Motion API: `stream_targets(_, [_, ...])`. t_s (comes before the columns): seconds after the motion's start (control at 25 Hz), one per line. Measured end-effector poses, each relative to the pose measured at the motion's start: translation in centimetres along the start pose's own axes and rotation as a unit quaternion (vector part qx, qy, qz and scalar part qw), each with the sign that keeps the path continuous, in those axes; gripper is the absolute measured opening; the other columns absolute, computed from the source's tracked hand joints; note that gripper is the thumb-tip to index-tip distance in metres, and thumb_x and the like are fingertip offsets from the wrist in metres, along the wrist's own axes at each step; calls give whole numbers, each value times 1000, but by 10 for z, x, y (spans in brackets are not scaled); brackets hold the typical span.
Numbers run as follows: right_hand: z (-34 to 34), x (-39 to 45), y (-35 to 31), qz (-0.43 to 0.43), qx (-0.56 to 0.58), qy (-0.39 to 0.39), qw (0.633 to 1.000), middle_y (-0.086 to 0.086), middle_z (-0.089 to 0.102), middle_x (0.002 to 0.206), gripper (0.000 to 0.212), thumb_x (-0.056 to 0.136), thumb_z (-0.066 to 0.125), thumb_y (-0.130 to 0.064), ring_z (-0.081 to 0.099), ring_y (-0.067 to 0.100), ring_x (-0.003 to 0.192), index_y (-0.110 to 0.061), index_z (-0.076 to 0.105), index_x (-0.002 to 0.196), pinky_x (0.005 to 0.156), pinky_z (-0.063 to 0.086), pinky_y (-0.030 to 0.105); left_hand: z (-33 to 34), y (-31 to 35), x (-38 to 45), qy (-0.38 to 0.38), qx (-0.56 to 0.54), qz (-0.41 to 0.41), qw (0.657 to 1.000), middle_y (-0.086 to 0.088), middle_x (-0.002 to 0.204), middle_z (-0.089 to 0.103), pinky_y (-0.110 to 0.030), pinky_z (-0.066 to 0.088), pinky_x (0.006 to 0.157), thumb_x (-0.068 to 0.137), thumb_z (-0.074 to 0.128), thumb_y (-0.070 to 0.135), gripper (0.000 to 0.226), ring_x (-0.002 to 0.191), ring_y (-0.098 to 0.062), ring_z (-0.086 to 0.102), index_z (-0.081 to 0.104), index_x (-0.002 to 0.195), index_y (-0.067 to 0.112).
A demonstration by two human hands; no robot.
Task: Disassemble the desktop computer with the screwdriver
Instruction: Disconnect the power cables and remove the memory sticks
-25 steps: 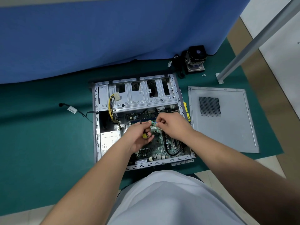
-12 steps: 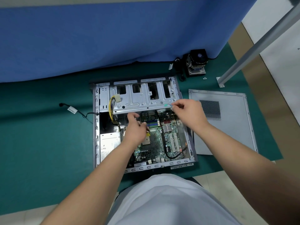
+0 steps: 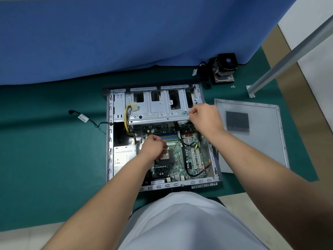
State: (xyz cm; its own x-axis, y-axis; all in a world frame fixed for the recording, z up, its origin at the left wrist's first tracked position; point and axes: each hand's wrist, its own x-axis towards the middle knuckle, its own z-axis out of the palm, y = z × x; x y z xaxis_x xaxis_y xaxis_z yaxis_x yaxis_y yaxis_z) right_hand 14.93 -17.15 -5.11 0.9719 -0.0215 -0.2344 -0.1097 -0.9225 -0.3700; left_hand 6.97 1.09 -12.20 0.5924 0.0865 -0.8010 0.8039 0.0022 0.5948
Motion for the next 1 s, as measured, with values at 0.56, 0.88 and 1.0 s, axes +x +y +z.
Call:
stream_targets(0.56, [3, 38, -29, 75, -3, -46, 996, 5, 72, 92, 5, 82, 78, -17, 68, 26, 86, -17, 73, 82, 66, 51, 30, 83, 52, -8, -129, -110, 25, 985, -14, 115, 70, -38, 53, 99, 103, 61, 12, 23, 100, -24, 65, 65, 124, 3])
stream_targets(0.88, [-10, 33, -5, 47, 134, -71, 987, -12, 72, 83, 22, 92, 62, -8, 70, 7, 81, -26, 71, 84, 71, 53, 15, 107, 54, 4, -36, -217, -14, 975, -11, 90, 75, -32, 58, 87, 98, 70, 19, 14, 79, -18, 66, 70, 86, 12])
stream_targets(1.0, [-8, 12, 16, -41, 53, -63, 996, -9, 65, 101, 27, 94, 55, -6, 63, 12, 89, -28, 71, 94, 69, 40, 8, 104, 54, 2, -46, -213, -2, 976, -5, 84, 73, -26, 55, 72, 98, 69, 19, 10, 72, -12, 65, 71, 90, 13])
